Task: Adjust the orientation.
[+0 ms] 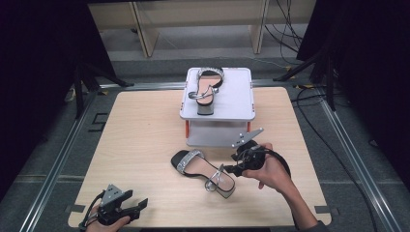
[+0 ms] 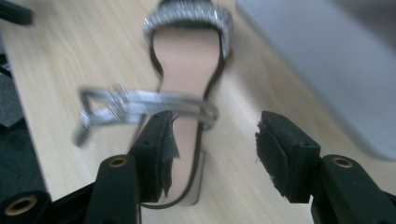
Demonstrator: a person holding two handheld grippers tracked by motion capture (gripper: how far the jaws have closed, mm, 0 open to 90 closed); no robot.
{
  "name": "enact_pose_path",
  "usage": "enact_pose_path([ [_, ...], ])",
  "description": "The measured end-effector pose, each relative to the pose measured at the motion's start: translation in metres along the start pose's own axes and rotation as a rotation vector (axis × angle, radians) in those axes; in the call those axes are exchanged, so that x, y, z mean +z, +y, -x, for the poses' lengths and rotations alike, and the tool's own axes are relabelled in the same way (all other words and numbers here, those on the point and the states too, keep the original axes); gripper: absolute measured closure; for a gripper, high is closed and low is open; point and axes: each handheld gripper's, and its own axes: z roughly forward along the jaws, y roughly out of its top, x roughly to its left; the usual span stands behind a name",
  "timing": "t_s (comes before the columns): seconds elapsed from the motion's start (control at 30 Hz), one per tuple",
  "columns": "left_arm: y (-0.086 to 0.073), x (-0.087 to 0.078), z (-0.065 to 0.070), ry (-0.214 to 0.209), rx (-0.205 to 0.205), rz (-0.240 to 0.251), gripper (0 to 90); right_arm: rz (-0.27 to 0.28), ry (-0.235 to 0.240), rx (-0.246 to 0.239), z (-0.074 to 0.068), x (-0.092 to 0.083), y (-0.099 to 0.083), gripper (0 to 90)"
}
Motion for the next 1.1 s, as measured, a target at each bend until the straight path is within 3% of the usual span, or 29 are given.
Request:
enact_pose_path([
  [0.1, 0.0, 0.0, 0.0, -0.002, -0.001, 0.006, 30.3, 0.046, 0.006, -0.008, -0.007, -0.013, 0.015, 40.7],
  [0.17, 0.0, 0.0, 0.0, -0.001, 0.0, 0.006, 30.3, 0.03, -0.017, 0.008, -0.011, -0.01, 0.034, 35.5],
  [0.2, 0.0, 0.0, 0.0, -0.002, -0.001, 0.006, 30.3, 0.03, -0.017, 0.008, -0.011, -0.01, 0.034, 35.5],
  [0.23, 0.0, 0.0, 0.0, -0.001, -0.002, 0.006, 30.3, -0.023, -0.032, 0.021, -0.011, 0.001, 0.045, 33.3],
  [0.3, 0.0, -0.001, 0.0, -0.003, -0.002, 0.006, 30.3, -0.043, -0.032, 0.019, -0.01, 0.009, 0.049, 32.3],
  [0.37, 0.0, -0.002, 0.0, 0.002, -0.003, 0.006, 30.3, -0.118, -0.018, 0.046, -0.012, 0.032, 0.059, 31.8],
  [0.4, 0.0, -0.002, 0.0, 0.002, -0.003, 0.006, 30.3, -0.118, -0.018, 0.046, -0.012, 0.032, 0.059, 31.8],
  [0.5, 0.0, -0.002, 0.0, -0.009, -0.013, 0.023, 30.3, -0.157, -0.009, 0.032, -0.014, 0.054, 0.062, 31.3],
  [0.7, 0.0, -0.001, 0.001, -0.004, -0.001, 0.01, 30.4, -0.223, -0.004, 0.01, -0.017, 0.081, 0.063, 30.4],
  [0.73, 0.001, -0.001, 0.001, -0.006, -0.003, 0.013, 30.4, -0.245, -0.006, 0.036, -0.02, 0.085, 0.063, 29.3],
  [0.77, 0.001, -0.001, 0.0, 0.002, 0.008, 0.006, 30.4, -0.243, -0.001, 0.025, -0.019, 0.088, 0.063, 29.3],
  [0.83, 0.0, -0.001, 0.001, -0.008, -0.016, 0.019, 30.4, -0.254, 0.018, 0.021, -0.021, 0.095, 0.063, 28.8],
  [1.1, 0.001, -0.002, 0.0, 0.004, -0.004, 0.019, 30.4, -0.321, -0.012, 0.05, -0.023, 0.108, 0.061, 27.8],
])
